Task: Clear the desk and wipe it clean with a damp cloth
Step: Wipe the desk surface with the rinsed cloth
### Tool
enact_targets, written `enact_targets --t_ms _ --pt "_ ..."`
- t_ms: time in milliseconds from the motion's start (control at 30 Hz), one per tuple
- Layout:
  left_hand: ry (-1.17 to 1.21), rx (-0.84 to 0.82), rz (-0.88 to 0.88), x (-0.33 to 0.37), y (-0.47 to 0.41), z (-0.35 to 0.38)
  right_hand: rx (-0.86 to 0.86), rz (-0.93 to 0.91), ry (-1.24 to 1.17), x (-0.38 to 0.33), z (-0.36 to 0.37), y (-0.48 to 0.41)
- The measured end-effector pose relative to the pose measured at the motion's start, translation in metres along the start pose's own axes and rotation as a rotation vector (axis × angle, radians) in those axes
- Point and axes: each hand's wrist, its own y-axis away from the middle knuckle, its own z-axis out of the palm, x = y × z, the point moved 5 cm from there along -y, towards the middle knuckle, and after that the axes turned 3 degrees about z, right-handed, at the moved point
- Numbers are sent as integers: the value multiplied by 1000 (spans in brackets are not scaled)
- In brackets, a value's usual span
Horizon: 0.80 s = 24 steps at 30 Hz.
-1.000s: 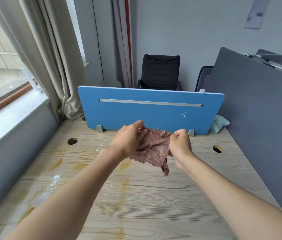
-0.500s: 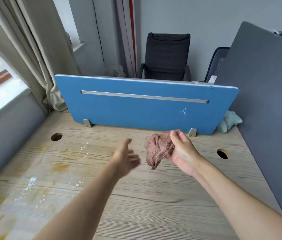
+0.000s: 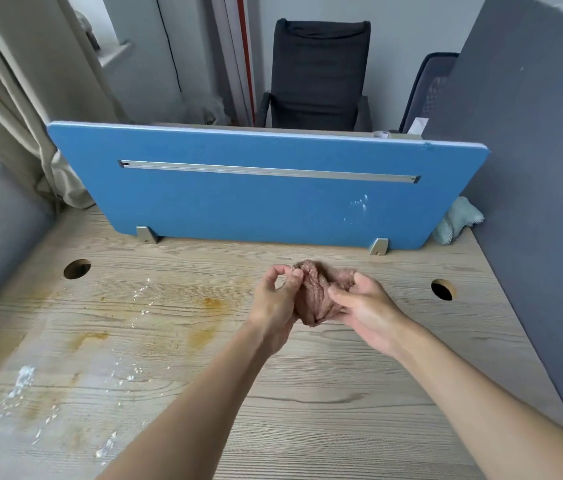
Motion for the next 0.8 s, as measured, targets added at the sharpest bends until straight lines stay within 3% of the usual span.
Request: enact_targets --t_ms 133,233,333,367,433,500,567,667,800 --pt "-195 126 -58 -1 -2 -24 184 -55 69 -2 -2 -11" --pt "-413 84 83 5 -8 -34 277 -76 218 0 -9 -16" --pt "-618 166 167 9 -23 -48 347 -74 152 0 -11 -16" --pt "-598 207 127 6 -30 -55 343 -60 120 1 -10 -18" --pt "-345 246 -155 -14 -32 -59 323 -17 49 4 -9 -22" --pt "25 139 -482 -34 -20 -44 274 34 -62 3 -4 -24" --pt "231 140 -649 -50 -11 -34 215 69 -182 -2 2 -24" --pt "357 175 -623 -69 -16 -23 171 58 -309 -11 4 -24" --pt "462 262 -310 -64 -38 -20 175 14 -457 -23 -6 -26"
